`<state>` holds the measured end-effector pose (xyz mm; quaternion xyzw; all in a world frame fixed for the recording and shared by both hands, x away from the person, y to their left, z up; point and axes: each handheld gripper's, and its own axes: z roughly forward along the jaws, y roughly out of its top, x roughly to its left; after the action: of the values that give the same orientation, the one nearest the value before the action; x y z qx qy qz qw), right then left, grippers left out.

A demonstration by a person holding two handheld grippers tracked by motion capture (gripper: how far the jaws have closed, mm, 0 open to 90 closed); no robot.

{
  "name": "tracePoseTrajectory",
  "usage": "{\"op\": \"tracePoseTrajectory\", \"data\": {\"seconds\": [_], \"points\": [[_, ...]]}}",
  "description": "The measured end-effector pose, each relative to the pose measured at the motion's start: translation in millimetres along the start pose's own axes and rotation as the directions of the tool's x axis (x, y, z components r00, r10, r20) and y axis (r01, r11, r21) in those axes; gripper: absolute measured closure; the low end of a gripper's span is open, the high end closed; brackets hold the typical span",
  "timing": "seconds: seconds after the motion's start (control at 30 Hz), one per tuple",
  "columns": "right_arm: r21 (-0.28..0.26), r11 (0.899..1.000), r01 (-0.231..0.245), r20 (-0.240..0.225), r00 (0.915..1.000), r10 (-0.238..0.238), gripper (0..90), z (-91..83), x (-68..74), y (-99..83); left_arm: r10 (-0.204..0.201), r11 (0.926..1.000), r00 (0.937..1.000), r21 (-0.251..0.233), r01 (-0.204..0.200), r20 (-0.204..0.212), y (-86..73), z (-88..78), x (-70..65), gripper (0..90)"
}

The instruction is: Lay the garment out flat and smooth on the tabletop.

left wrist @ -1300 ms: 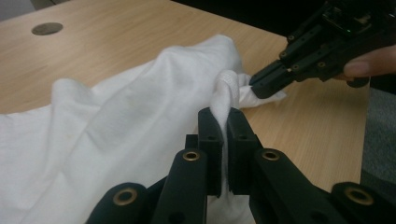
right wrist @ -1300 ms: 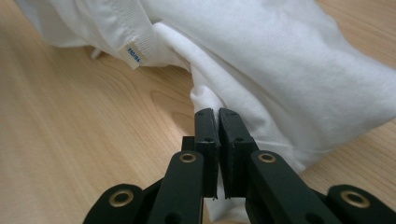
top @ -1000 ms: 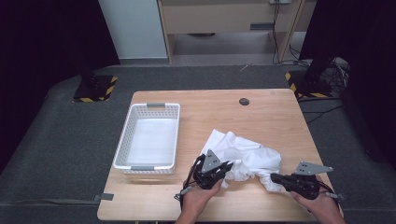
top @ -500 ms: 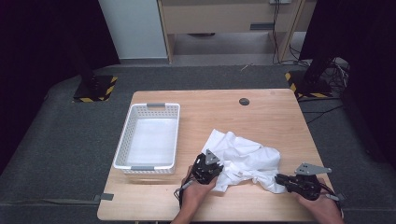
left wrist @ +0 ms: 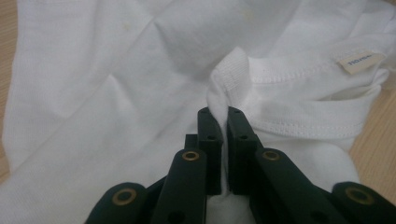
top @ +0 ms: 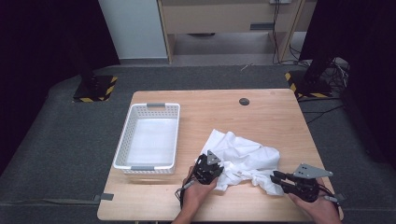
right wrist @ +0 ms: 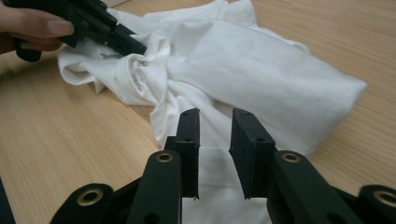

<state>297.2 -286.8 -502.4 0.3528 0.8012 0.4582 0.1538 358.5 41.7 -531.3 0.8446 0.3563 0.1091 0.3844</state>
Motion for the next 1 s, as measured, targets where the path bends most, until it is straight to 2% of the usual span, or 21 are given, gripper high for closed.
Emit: {"op": "tracePoseTrajectory", "data": {"seconds": [0.2, 0.3, 0.4, 0.5, 0.67, 0.83, 1.0], "points": [[-0.002, 0.998, 0.061, -0.032, 0.9976, -0.061, 64.5, 8.9, 14.6, 3.5, 0.010, 0.9999, 1.0000, 0.002, -0.010, 0.002, 0.2, 0.3, -1.5, 87.0], [-0.010, 0.995, 0.094, -0.050, 0.9942, -0.095, 61.8, 13.5, 23.0, 5.5, 0.019, 0.9998, 0.9998, 0.005, -0.019, 0.006, 0.8, 0.8, -3.7, 87.0], [0.005, 0.992, 0.126, -0.060, 0.9902, -0.126, 60.4, 19.9, 29.6, 5.4, 0.028, 0.9996, 0.9995, 0.005, -0.028, 0.011, 1.1, 1.6, -6.3, 87.0], [0.042, 0.988, 0.152, -0.054, 0.9873, -0.149, 58.6, 26.3, 32.8, 2.9, 0.037, 0.9993, 0.9992, 0.008, -0.037, 0.013, 1.6, 2.2, -8.7, 87.0], [0.071, 0.980, 0.185, -0.044, 0.9822, -0.183, 55.2, 32.5, 35.8, 0.2, 0.044, 0.9990, 0.9988, 0.009, -0.044, 0.020, 1.9, 2.6, -9.4, 87.0], [0.106, 0.973, 0.204, -0.032, 0.9790, -0.202, 52.7, 38.6, 36.1, -3.9, 0.042, 0.9991, 0.9989, 0.007, -0.043, 0.022, 1.7, 2.7, -9.7, 87.0], [0.135, 0.966, 0.220, -0.021, 0.9755, -0.219, 54.2, 45.1, 37.1, -7.1, 0.051, 0.9986, 0.9983, 0.010, -0.051, 0.026, 1.4, 2.5, -12.8, 86.9]]}}
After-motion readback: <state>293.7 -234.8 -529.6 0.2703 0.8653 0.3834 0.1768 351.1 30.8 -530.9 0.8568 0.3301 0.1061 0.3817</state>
